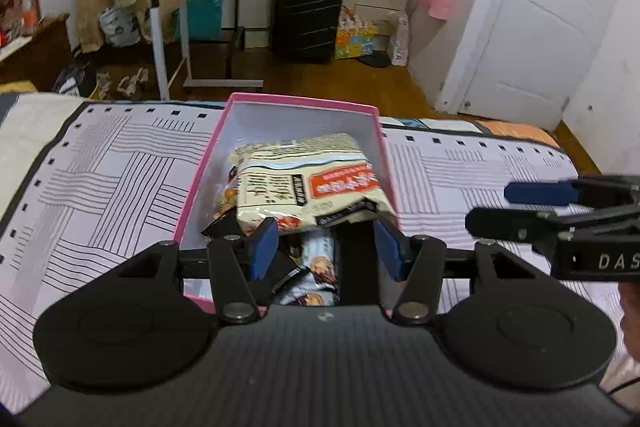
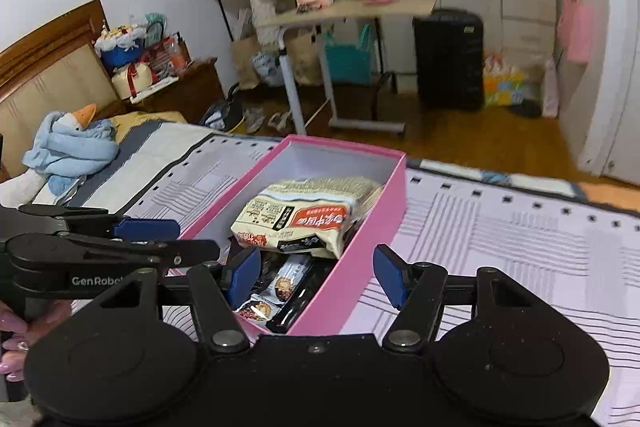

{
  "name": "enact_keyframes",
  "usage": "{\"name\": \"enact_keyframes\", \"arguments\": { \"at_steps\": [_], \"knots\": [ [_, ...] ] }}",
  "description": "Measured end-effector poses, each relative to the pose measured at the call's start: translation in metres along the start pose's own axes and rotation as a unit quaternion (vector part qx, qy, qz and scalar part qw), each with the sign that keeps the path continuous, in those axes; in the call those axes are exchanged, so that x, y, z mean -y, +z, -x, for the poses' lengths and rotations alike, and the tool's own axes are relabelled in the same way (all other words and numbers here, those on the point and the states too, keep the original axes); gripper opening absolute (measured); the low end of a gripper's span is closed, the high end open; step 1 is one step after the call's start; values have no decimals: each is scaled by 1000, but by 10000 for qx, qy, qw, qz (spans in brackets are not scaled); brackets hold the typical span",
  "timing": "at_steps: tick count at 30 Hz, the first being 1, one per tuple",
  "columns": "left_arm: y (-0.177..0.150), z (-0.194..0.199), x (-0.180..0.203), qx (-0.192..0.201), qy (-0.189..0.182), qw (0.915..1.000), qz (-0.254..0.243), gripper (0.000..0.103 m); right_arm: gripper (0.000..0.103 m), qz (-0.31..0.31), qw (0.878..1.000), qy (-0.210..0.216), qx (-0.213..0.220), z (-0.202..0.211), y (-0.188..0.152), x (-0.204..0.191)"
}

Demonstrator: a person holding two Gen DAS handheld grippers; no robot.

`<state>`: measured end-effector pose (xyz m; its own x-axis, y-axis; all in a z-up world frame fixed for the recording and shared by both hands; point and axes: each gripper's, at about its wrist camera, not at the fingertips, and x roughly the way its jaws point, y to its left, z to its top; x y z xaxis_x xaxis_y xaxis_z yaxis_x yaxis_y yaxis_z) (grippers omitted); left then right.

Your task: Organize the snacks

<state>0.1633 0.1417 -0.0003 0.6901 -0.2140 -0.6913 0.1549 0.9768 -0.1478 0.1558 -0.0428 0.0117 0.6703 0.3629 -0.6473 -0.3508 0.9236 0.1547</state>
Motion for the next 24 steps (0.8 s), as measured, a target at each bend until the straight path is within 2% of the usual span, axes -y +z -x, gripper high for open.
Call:
{"name": "enact_keyframes", "arguments": {
  "at_steps": [10, 18, 24],
  "knots": [
    [-9, 53, 41, 225, -164, 9984, -483, 53, 68, 178, 9989, -384, 194, 54, -18, -2],
    [-21, 79, 60, 347, -280, 9971, -616, 55, 68, 55, 9963, -737, 435, 88, -43, -2],
    [-37, 90, 72, 411, -184, 9968, -659, 58, 70, -63, 9920, -1100, 620, 106, -63, -2]
  ]
}}
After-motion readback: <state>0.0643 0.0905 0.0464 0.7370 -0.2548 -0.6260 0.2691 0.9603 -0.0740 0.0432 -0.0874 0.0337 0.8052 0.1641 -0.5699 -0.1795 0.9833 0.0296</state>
